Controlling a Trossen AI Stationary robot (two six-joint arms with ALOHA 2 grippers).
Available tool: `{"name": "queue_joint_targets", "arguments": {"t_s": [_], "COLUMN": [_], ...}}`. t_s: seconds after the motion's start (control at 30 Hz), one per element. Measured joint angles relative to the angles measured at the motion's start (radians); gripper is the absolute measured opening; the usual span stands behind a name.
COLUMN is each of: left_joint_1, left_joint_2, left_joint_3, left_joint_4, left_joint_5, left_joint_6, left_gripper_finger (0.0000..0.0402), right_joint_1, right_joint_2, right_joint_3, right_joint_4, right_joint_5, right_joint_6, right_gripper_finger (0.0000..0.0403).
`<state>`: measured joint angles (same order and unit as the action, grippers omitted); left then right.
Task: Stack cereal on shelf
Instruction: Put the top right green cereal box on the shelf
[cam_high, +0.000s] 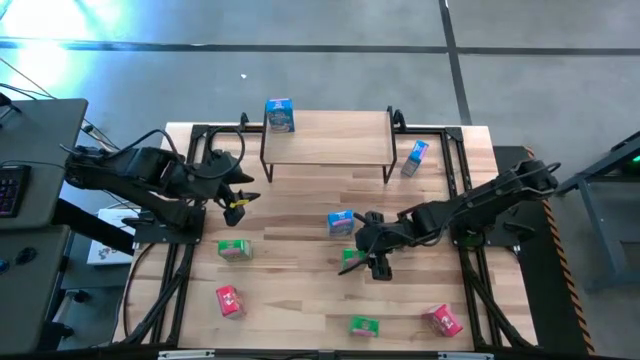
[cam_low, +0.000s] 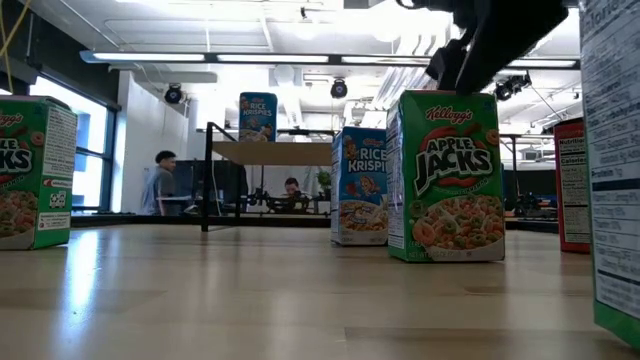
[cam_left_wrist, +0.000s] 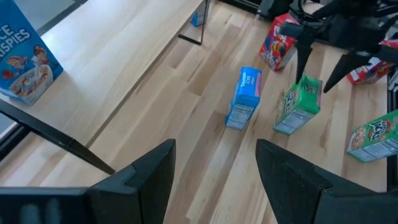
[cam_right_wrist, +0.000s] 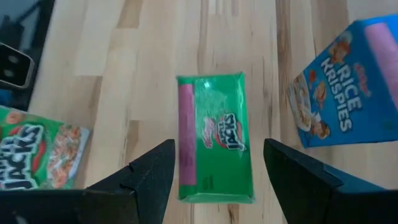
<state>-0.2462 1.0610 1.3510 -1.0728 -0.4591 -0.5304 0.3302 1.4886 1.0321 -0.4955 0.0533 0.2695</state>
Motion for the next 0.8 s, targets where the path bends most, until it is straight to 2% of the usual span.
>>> {"name": "queue_joint_targets", "arguments": {"t_s": [0.33, 0.63, 0.8], "left_joint_1": [0.000, 0.000, 0.000], "left_joint_2": [0.000, 0.000, 0.000], "left_joint_3": [0.000, 0.000, 0.000], "left_joint_4": [0.002, 0.002, 0.001], "left_joint_5": [-0.001, -0.001, 0.000], "left_joint_6": [0.009, 0.011, 0.011], "left_gripper_finger": [0.0214, 0.0214, 0.0214], "right_joint_1": [0.013, 0.013, 0.013], "right_joint_2": [0.062, 0.061, 0.061], "right_joint_3": [0.000, 0.000, 0.026], "right_joint_4": [-0.006, -0.003, -0.002], "right_joint_5": [0.010, 0.006, -0.002], "right_joint_6": [0.059, 0.093, 0.113], "right_gripper_finger": [0.0234, 0.0163, 0.0146]}}
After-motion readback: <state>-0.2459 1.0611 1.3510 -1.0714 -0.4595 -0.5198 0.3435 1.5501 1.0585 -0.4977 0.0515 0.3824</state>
